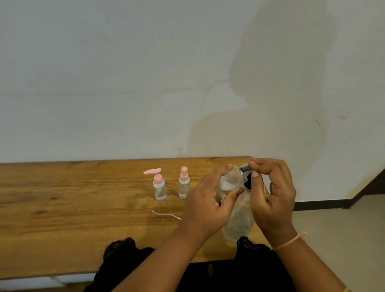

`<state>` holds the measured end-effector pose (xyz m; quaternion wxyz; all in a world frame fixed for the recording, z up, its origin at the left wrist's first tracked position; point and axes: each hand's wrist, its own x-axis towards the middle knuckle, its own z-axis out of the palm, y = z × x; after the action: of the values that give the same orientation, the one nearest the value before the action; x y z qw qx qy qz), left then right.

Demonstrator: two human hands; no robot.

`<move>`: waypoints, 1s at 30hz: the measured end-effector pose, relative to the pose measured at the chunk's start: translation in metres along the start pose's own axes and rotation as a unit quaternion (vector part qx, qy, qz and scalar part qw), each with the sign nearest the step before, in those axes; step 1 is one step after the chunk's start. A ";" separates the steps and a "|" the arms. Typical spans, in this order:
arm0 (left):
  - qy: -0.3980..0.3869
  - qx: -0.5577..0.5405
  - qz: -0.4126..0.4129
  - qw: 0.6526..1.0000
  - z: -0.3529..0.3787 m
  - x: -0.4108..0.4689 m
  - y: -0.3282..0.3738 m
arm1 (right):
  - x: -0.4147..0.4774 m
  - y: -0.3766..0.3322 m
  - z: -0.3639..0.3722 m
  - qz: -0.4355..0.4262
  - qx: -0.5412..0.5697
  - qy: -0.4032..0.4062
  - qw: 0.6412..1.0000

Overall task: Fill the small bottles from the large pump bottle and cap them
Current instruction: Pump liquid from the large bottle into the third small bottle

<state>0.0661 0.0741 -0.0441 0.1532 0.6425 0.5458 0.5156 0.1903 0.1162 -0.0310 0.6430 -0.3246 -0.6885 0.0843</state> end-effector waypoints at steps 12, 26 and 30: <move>-0.031 0.031 -0.026 0.999 -0.001 0.003 0.003 | -0.003 0.010 0.000 -0.001 -0.013 0.000 1.000; 0.002 0.033 0.000 0.999 -0.002 0.003 0.003 | 0.001 0.001 0.001 -0.006 -0.022 0.006 1.000; -0.028 0.032 -0.007 0.999 -0.001 0.002 0.003 | -0.002 0.008 -0.001 -0.003 -0.022 0.004 1.000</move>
<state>0.0671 0.0747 -0.0403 0.1512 0.6570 0.5624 0.4787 0.1938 0.1211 -0.0373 0.6391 -0.3366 -0.6884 0.0657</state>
